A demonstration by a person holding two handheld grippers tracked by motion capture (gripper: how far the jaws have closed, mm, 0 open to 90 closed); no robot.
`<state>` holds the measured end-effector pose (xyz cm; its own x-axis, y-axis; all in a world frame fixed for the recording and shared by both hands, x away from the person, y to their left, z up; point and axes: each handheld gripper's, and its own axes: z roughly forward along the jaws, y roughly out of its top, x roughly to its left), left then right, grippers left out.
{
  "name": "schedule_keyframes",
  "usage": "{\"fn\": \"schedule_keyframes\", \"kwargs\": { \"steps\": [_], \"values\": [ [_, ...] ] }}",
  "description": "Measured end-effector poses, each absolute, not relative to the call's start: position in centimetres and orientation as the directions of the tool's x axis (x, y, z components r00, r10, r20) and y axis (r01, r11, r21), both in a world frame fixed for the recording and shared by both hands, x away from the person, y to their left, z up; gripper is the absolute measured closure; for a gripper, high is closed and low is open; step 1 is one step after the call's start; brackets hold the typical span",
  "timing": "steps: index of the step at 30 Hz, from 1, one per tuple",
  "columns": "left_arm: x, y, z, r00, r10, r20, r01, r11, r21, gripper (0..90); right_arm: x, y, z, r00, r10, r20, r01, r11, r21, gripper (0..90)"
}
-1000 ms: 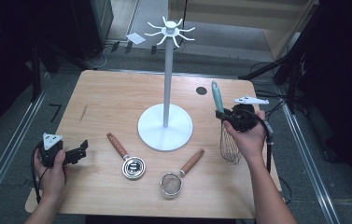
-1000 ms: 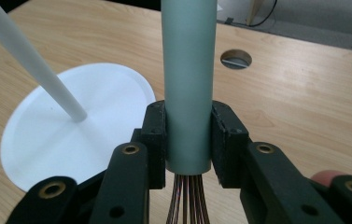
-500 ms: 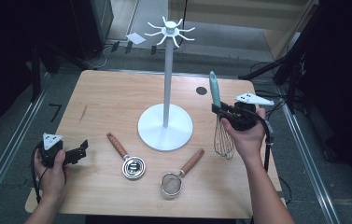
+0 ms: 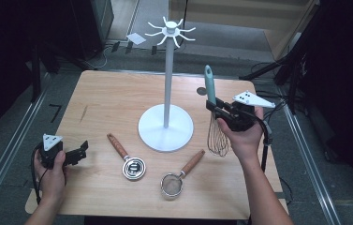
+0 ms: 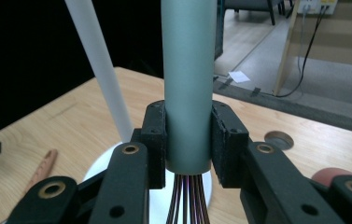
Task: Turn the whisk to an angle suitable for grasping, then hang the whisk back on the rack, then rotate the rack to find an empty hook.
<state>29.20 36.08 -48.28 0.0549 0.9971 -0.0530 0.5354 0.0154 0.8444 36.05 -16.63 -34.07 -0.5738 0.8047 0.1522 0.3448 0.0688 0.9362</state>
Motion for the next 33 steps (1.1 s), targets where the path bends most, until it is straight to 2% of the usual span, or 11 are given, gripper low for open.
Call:
{"fn": "schedule_keyframes", "kwargs": {
  "steps": [33],
  "values": [
    [29.2, 36.1, -48.3, 0.055, 0.997, -0.054, 0.540, 0.015, 0.842, 0.2, 33.1, -12.8, -29.2, -0.700, 0.707, 0.101, 0.153, 0.010, 0.988, 71.2]
  ]
}}
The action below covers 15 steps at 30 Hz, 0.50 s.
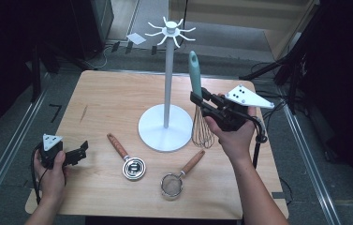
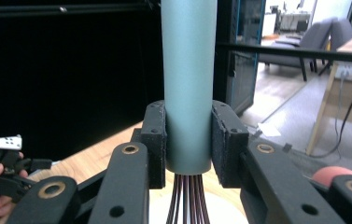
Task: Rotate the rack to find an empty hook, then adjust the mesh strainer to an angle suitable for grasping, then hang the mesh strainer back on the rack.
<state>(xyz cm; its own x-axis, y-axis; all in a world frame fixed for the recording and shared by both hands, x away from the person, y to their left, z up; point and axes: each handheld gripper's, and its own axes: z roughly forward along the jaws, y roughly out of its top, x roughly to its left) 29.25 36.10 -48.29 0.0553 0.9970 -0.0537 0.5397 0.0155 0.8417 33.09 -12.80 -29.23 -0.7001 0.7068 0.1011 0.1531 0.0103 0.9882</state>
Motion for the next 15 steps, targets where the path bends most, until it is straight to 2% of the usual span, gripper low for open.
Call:
{"fn": "schedule_keyframes", "kwargs": {
  "steps": [8, 15],
  "values": [
    [29.3, 36.1, -48.3, 0.060, 0.997, -0.049, 0.541, 0.008, 0.841, 0.2, 32.4, -11.8, -28.0, -0.722, 0.688, 0.081, 0.111, 0.000, 0.994, 71.2],
    [29.3, 36.1, -48.3, 0.060, 0.997, -0.051, 0.543, 0.011, 0.840, 0.2, 32.5, -11.2, -27.3, -0.736, 0.669, 0.101, 0.114, -0.024, 0.993, 71.2]
  ]
}}
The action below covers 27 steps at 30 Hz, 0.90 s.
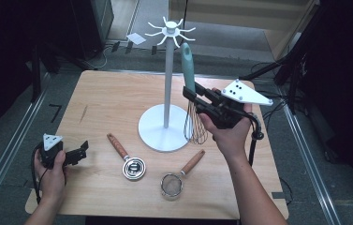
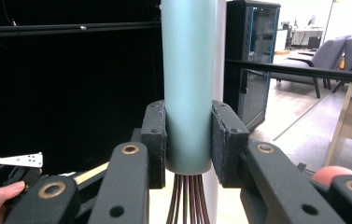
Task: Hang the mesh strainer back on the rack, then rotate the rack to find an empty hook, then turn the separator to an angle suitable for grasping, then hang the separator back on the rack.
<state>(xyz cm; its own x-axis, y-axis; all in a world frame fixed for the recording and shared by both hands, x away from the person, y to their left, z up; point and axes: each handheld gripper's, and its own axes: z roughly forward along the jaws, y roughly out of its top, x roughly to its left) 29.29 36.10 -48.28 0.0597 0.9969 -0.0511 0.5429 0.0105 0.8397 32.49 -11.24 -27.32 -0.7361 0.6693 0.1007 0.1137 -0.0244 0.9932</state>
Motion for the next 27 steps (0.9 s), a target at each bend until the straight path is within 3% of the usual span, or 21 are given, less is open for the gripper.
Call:
{"fn": "schedule_keyframes", "kwargs": {
  "steps": [27],
  "values": [
    [29.3, 36.1, -48.3, 0.058, 0.997, -0.053, 0.546, 0.013, 0.838, 0.2, 34.1, -9.8, -27.3, -0.750, 0.650, 0.123, 0.147, -0.018, 0.989, 71.2]
  ]
}}
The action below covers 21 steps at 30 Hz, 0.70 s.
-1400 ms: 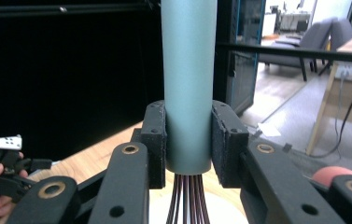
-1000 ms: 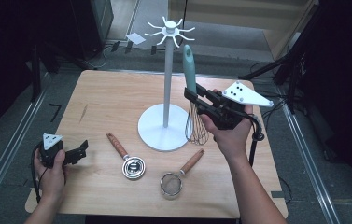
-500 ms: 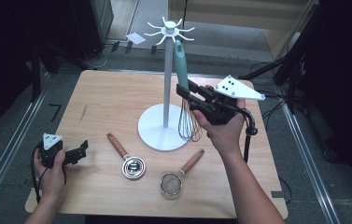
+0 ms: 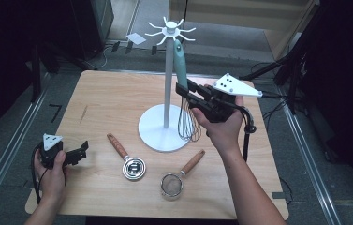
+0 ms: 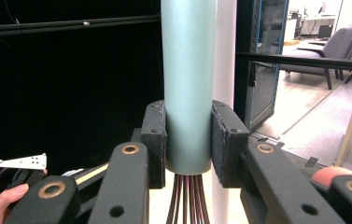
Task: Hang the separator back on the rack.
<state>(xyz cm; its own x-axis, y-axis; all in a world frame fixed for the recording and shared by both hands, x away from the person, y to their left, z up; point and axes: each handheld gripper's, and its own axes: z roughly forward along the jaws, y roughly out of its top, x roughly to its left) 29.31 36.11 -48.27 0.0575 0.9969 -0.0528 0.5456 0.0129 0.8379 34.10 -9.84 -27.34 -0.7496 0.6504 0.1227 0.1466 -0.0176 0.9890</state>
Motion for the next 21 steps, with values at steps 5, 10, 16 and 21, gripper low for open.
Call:
{"fn": "schedule_keyframes", "kwargs": {
  "steps": [5, 10, 16, 21],
  "values": [
    [29.30, 36.11, -48.28, 0.056, 0.997, -0.055, 0.543, 0.016, 0.840, 0.2, 34.34, -9.64, -27.38, -0.748, 0.652, 0.124, 0.146, -0.019, 0.989, 71.2],
    [29.30, 36.10, -48.29, 0.056, 0.997, -0.055, 0.542, 0.016, 0.840, 0.2, 34.52, -9.57, -27.46, -0.746, 0.655, 0.120, 0.143, -0.018, 0.989, 71.2],
    [29.30, 36.11, -48.28, 0.058, 0.997, -0.055, 0.545, 0.015, 0.839, 0.2, 34.72, -9.32, -27.55, -0.740, 0.663, 0.114, 0.138, -0.016, 0.990, 71.1],
    [29.28, 36.13, -48.28, 0.056, 0.997, -0.057, 0.541, 0.017, 0.841, 0.2, 35.01, -8.87, -27.76, -0.736, 0.667, 0.112, 0.136, -0.017, 0.991, 71.1]
  ]
}}
